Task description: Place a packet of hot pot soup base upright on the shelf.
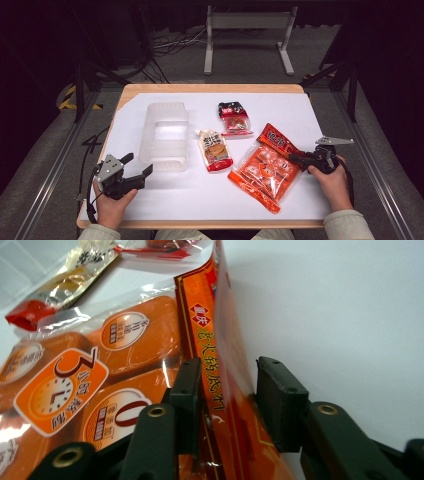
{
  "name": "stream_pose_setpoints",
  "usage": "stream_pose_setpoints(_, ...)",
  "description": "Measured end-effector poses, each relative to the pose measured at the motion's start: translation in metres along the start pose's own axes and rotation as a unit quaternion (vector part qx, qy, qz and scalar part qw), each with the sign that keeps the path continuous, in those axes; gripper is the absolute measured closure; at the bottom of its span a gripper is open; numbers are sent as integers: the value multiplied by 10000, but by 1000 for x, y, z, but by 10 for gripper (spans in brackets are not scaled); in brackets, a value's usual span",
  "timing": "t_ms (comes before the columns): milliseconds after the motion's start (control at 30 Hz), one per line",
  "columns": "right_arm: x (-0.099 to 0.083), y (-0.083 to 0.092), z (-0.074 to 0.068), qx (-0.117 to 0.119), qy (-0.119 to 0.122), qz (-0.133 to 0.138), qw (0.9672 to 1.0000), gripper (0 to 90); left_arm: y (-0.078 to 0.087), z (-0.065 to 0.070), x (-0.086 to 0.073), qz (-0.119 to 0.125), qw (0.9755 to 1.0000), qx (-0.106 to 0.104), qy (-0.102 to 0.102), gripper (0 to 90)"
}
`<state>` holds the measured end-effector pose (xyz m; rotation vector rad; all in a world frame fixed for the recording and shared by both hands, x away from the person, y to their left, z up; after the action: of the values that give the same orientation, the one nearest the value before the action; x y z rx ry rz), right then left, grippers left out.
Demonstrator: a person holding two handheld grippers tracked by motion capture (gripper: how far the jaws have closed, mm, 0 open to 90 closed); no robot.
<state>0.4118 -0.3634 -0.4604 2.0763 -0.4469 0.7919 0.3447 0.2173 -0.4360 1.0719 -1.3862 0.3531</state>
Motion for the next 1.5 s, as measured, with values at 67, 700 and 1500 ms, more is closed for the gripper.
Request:
stream_pose_setpoints(67,0,0,2,-133,-64,-12,9999,753,-1,0,0,-14,10000,13,1,204)
stream_pose_setpoints(700,8,12,-4,-542,-23,179,9984,900,0,1,0,82,9999,-82,-46,183)
stream_pose_setpoints(1500,40,79,-65,259,476,854,9949,900,-4,-2,-1,65,9987,-225,453,210)
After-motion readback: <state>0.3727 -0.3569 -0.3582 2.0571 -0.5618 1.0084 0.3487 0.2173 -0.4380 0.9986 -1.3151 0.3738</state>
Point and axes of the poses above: each handheld gripper's, and its own axes: y roughly backward along the jaws, x roughly out of its top, z roughly to its right, the point moved 3 cm from there along -y, roughly forward along the jaws, and after that the axes turned 14 degrees about -y, right-handed, at the moved point
